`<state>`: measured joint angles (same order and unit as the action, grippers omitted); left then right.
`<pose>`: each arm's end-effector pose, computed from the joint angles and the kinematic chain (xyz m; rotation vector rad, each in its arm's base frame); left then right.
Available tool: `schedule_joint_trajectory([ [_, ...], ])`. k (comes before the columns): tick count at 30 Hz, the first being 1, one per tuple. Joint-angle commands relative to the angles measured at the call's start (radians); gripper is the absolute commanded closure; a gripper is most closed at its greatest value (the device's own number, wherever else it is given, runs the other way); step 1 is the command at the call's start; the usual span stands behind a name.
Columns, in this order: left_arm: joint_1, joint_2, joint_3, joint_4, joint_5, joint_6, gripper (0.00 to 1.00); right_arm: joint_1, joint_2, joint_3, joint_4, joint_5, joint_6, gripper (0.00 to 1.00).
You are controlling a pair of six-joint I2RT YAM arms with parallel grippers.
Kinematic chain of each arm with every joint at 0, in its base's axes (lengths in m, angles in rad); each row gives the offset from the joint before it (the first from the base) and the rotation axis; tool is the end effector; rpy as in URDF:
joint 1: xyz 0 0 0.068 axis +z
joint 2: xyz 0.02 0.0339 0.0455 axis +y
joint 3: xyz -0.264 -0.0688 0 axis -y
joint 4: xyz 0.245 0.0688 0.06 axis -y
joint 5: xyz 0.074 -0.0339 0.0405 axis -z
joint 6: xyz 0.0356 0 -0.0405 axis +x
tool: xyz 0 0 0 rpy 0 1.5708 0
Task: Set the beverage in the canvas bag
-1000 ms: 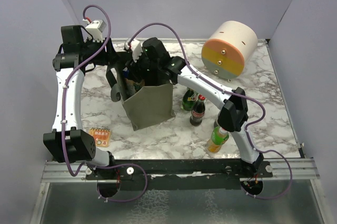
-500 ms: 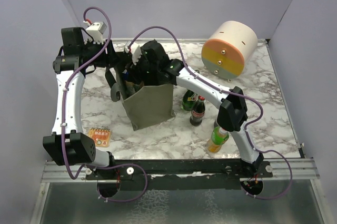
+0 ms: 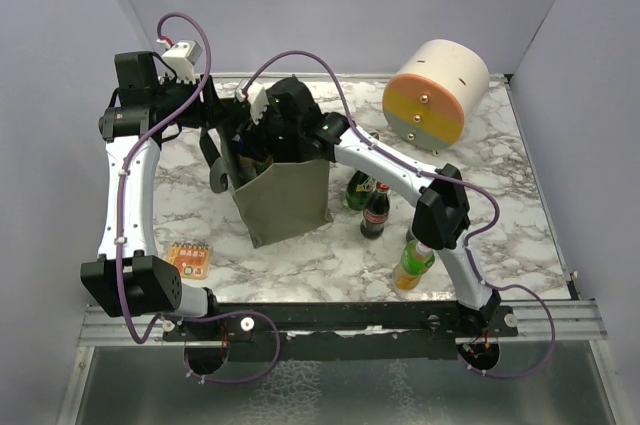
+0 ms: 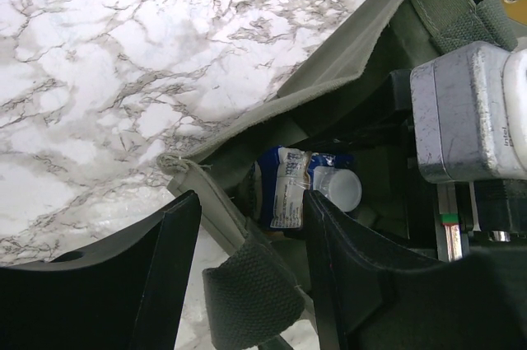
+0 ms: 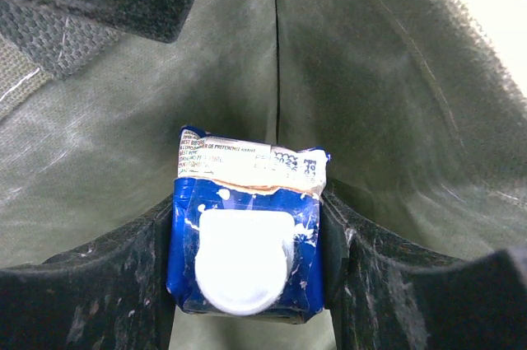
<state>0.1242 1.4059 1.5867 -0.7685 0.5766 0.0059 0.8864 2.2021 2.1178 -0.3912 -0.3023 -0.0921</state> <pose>0.2934 0.0171 0.4194 0.2060 2.0891 -0.5414 0.3212 0.4104 0.3163 -1.1650 1.7710 0.7944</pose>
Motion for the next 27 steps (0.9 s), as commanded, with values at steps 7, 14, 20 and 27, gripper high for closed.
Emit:
schedule_joint_trajectory([
  [7,-0.002,-0.029,0.01,0.014,0.014,0.012,0.45,0.011,-0.087,0.002,0.12,-0.027,-0.014,0.38],
  [14,-0.001,-0.03,0.01,0.014,0.011,0.019,0.45,0.011,-0.09,0.001,0.112,-0.03,-0.011,0.25],
  [20,-0.001,-0.03,0.014,0.012,0.008,0.023,0.45,0.011,-0.097,0.007,0.106,-0.041,-0.012,0.21],
  [27,-0.001,-0.024,0.028,0.014,0.008,0.016,0.44,0.011,-0.117,0.053,0.083,-0.055,-0.002,0.14],
])
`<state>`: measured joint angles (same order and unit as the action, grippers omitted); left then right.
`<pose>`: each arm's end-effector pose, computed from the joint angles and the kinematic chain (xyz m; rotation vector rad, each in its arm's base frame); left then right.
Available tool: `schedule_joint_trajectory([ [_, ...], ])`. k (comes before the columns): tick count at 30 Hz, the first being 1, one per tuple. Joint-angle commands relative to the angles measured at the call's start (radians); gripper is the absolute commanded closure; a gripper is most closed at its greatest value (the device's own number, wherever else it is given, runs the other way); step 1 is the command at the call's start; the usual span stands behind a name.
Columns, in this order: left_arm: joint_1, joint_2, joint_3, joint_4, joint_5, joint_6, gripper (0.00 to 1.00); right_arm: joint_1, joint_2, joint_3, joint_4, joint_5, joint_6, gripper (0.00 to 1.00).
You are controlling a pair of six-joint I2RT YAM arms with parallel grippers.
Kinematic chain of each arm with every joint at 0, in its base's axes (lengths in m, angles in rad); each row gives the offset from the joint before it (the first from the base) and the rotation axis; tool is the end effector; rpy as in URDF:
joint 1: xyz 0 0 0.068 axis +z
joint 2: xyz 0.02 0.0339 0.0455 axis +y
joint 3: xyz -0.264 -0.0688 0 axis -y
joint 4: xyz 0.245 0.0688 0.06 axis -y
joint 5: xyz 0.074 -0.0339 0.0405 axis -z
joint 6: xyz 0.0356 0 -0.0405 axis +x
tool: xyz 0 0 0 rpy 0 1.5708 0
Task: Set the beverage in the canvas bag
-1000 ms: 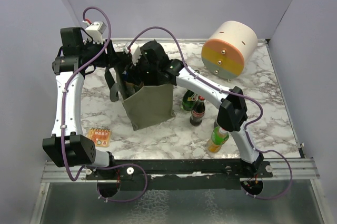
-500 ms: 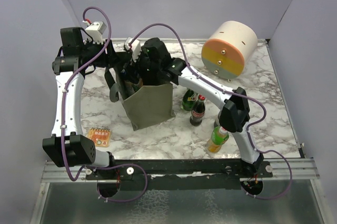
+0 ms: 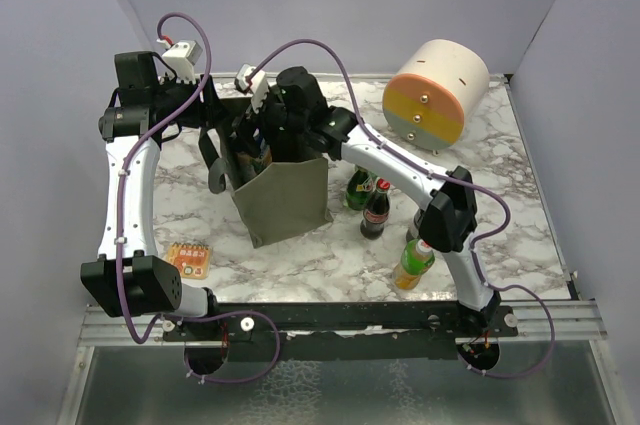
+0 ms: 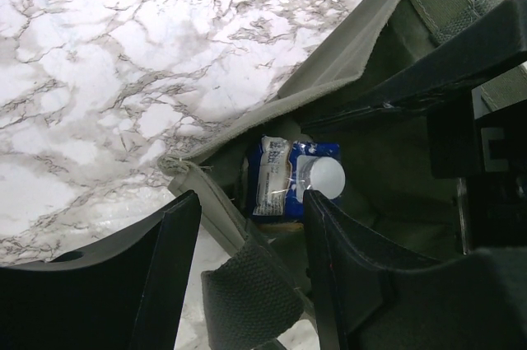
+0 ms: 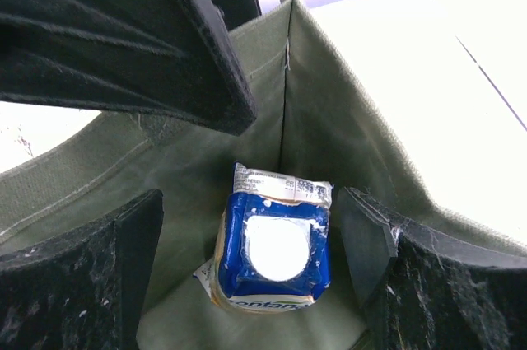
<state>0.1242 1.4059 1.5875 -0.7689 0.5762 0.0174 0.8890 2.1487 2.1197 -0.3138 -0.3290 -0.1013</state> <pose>0.2934 0.0171 0.4196 0.2178 2.0864 -0.5339 0.3139 0.4050 0.3513 -1.1406 1.6262 0.8361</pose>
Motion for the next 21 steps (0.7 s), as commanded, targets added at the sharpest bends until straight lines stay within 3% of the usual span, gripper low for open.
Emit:
schedule_joint_trajectory([
  [1,-0.001,-0.022,0.028,0.015,0.008,0.002,0.44,0.008,-0.07,0.056,0.0,-0.028,0.007,0.14],
  [13,-0.001,-0.015,0.054,0.024,0.005,-0.013,0.44,-0.006,-0.262,-0.013,-0.096,0.048,-0.072,0.13],
  [21,0.0,0.001,0.078,0.014,-0.006,0.015,0.44,-0.138,-0.444,-0.111,-0.276,0.06,-0.132,0.13],
])
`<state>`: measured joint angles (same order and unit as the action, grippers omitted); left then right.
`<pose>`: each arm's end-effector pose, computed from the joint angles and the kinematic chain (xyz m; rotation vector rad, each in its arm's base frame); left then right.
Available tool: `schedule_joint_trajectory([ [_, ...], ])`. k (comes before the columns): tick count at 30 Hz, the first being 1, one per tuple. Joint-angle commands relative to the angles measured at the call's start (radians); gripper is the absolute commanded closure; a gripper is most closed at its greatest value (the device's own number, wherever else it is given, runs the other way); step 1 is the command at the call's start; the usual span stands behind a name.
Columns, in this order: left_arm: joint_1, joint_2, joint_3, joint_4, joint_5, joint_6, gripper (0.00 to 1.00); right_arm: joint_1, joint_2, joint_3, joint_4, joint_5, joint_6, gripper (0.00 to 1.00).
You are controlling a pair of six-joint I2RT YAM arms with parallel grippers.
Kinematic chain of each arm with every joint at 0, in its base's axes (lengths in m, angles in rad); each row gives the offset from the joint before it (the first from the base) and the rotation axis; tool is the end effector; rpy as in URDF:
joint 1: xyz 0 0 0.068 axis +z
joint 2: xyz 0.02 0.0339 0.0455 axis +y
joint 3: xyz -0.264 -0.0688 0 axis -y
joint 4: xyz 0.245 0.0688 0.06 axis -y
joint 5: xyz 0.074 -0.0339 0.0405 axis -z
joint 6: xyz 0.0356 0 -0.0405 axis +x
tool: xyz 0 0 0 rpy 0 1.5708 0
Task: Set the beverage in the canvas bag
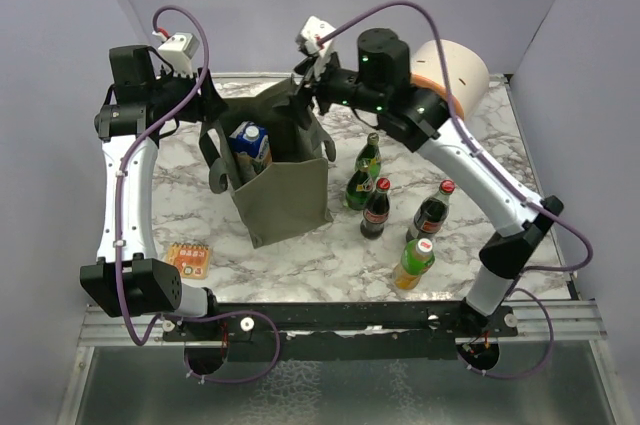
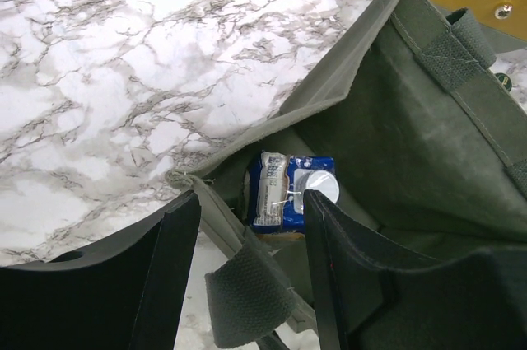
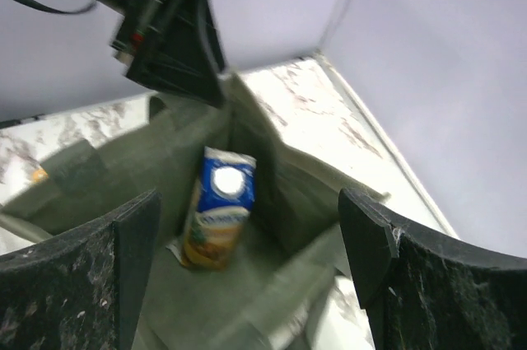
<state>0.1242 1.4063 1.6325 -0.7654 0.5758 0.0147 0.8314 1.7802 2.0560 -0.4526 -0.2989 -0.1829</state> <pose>0.2914 0.0168 0.4340 0.2289 2.0426 -0.5190 0.2622 0.3031 0.4772 -1.0626 1.4496 0.7301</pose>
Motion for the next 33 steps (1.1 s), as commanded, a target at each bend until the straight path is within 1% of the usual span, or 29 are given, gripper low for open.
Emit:
schedule_joint_trajectory([
  [1,-0.001,0.002,0.035,0.01,-0.007,0.021,0.44,-0.104,-0.095,-0.059,-0.169,0.027,-0.059,0.13],
  [5,-0.002,0.007,0.038,0.006,-0.01,0.033,0.44,-0.203,-0.181,-0.115,-0.295,-0.014,-0.081,0.13],
  [8,-0.002,0.008,0.036,0.01,-0.011,0.042,0.44,-0.242,-0.254,-0.185,-0.377,-0.031,-0.108,0.13],
  [14,-0.001,0.011,0.038,0.0,-0.006,0.054,0.44,-0.285,-0.388,-0.351,-0.481,-0.057,-0.122,0.13],
  [20,-0.002,0.009,0.032,-0.005,0.0,0.055,0.44,-0.291,-0.485,-0.464,-0.552,-0.157,-0.148,0.14],
  [23,-0.002,0.007,0.031,-0.007,0.003,0.054,0.44,-0.292,-0.52,-0.504,-0.577,-0.138,-0.148,0.15],
  [26,-0.002,0.005,0.03,-0.007,0.006,0.051,0.44,-0.301,-0.559,-0.525,-0.598,-0.069,-0.137,0.15],
  [33,-0.002,-0.007,0.018,-0.007,0.006,0.053,0.44,-0.365,-0.642,-0.537,-0.675,0.011,-0.105,0.16],
])
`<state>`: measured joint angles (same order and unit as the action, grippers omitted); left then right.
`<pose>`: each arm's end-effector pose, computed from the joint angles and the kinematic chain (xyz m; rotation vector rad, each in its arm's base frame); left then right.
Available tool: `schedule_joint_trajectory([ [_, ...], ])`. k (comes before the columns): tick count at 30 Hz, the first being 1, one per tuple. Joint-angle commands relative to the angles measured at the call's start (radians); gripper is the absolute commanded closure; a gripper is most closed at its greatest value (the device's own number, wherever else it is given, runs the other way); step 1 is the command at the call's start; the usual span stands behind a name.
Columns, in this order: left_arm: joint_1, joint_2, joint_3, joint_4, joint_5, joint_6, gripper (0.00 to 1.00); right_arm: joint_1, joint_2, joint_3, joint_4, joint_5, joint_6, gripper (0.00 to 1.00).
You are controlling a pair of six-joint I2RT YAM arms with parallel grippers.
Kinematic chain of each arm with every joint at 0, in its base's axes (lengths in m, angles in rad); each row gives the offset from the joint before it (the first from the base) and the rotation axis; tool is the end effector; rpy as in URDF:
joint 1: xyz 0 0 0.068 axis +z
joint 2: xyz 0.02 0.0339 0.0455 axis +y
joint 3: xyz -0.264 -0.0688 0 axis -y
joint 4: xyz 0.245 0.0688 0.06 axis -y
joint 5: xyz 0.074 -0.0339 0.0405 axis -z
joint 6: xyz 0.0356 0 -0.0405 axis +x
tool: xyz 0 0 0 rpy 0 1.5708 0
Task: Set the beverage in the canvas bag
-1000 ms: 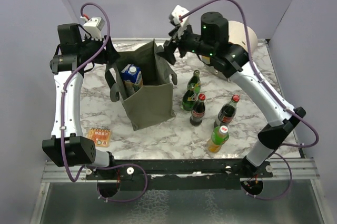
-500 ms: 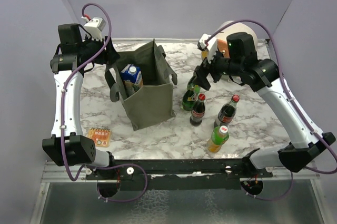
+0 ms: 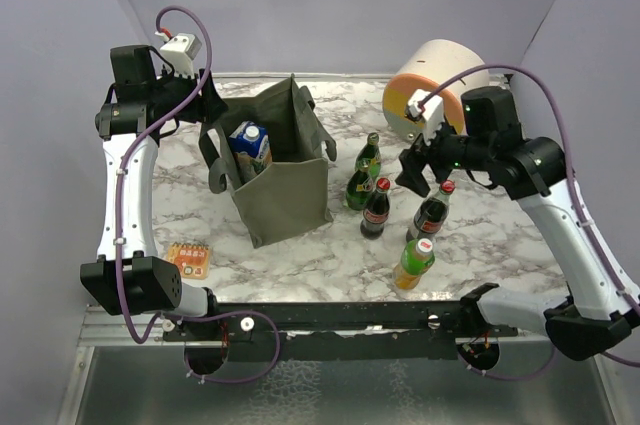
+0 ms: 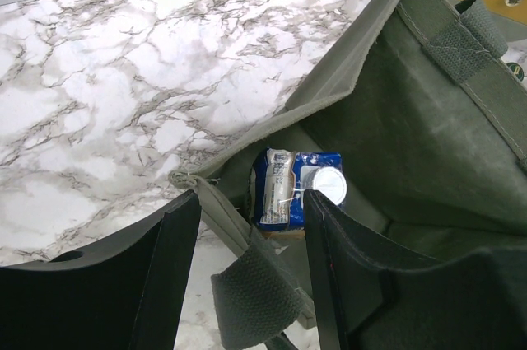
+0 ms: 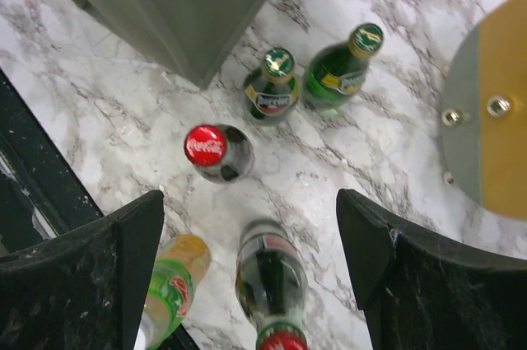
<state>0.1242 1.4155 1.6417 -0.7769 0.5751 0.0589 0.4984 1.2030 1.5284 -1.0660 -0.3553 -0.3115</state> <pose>0.2931 0.0171 0.4334 0.2699 2.0437 -0.4950 0.1849 0.1147 0.4226 -1.0733 2.0421 0.5057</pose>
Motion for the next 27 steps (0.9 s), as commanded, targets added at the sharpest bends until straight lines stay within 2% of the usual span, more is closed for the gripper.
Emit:
schedule_joint_trajectory([
  [1,-0.002,-0.017,0.006,0.005,0.006,0.009,0.44,-0.037,-0.072,-0.011,-0.066,0.072,0.03,0.16],
  [9,-0.003,-0.021,-0.007,0.008,0.018,0.003,0.44,-0.057,-0.062,-0.007,-0.068,-0.025,0.017,0.16],
  [12,-0.004,-0.024,-0.005,0.007,0.021,0.001,0.44,-0.057,-0.036,0.04,-0.133,-0.137,-0.1,0.16],
  [17,-0.009,-0.026,-0.01,0.003,0.021,0.002,0.44,-0.057,-0.052,0.071,-0.337,-0.268,-0.34,0.17],
  [21,-0.011,-0.03,-0.012,0.0,0.015,0.008,0.44,-0.055,-0.122,0.025,-0.343,-0.314,-0.405,0.17],
  [27,-0.011,-0.034,-0.017,-0.007,0.004,0.01,0.44,-0.049,-0.186,-0.086,-0.345,-0.304,-0.462,0.17],
])
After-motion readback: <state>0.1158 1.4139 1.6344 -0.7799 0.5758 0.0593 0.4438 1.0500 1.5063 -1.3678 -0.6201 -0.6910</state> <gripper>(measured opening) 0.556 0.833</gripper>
